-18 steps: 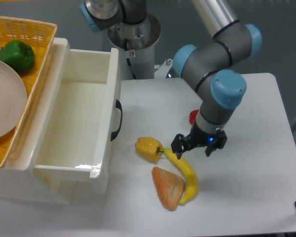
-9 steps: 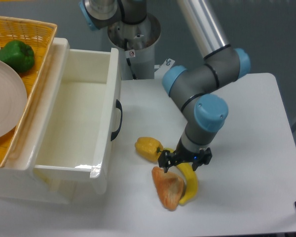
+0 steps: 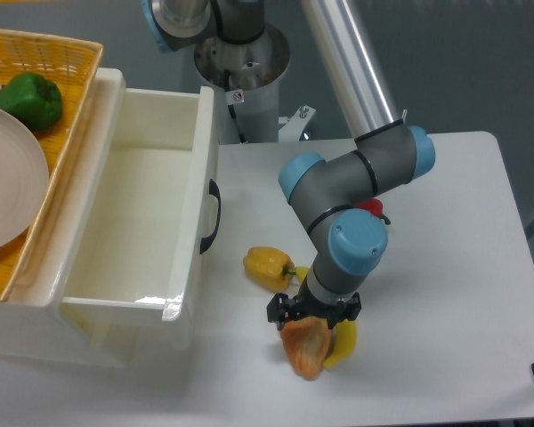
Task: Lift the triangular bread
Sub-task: 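Lower the gripper onto the bread slice and close on it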
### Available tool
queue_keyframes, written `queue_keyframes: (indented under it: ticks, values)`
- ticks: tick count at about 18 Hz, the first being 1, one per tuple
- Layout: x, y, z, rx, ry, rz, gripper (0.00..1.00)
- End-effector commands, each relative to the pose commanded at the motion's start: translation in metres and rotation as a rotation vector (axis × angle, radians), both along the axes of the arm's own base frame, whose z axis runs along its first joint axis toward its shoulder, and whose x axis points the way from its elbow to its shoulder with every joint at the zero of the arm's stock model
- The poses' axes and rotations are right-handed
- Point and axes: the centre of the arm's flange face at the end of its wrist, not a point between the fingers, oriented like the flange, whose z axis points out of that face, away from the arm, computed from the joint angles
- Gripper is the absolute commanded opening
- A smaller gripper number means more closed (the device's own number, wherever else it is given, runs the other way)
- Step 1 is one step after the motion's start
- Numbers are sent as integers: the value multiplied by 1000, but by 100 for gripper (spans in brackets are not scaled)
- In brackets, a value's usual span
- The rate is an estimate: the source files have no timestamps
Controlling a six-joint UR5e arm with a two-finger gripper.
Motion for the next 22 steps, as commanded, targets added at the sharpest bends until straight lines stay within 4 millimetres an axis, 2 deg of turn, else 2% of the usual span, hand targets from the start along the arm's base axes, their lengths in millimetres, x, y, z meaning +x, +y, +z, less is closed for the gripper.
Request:
queue_keyframes:
  ticks: [3,5,7,8,10,12,14,15,17,19,22]
  values:
    - [0,1,-1,-2,3,0,100]
    - [0,1,-1,-3,4,0,95]
    - [-1,-2,-2,-29,20,3,82]
    - [-2,-3,-2,-37,25,4,67]
    - [-1,-3,-4,-39,22,10,44]
    - [-1,-3,-2,-37,25,10,29]
    - [0,-3,-2,-37,25,9,25]
    - [0,-3,-4,-39,22,9,19]
    - [0,-2,0,-34,26,10,0]
    - [1,-4,0,-37,25,13,0]
    - [1,-5,19,-22,46,9,0]
